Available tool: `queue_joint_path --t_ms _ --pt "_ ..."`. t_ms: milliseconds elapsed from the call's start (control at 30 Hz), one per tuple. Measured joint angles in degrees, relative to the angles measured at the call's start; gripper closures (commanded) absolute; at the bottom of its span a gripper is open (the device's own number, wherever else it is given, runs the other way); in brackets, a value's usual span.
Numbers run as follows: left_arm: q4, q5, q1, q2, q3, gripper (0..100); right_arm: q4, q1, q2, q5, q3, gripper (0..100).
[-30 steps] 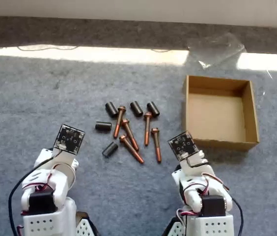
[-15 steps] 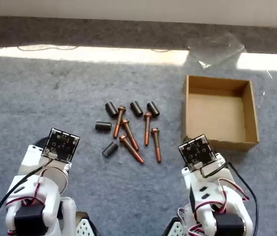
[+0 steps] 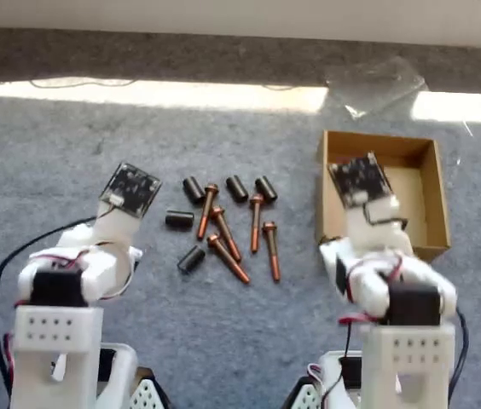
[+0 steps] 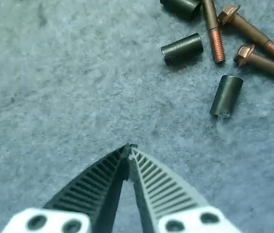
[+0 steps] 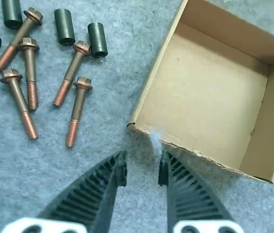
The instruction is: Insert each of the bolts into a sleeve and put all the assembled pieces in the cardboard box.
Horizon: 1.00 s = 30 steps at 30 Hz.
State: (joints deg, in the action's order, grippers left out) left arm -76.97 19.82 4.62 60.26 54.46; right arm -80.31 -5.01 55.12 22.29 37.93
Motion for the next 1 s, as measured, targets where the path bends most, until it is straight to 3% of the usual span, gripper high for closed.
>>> queue_joint_path --t_ms 300,533,1000 --pt "9.4 -10.2 -3.9 -19.8 -0.4 99 -6.7 -6.1 -31.3 -0.4 -18.0 88.9" --pt "14.5 -16.5 -4.0 -30.8 -0.4 86 -10.3 -9.1 -51.6 -0.4 -34.1 82.5" --pt "20.5 -17.7 3.4 -33.4 -0.4 84 -10.6 -15.2 -81.3 -0.4 -63.4 81.3"
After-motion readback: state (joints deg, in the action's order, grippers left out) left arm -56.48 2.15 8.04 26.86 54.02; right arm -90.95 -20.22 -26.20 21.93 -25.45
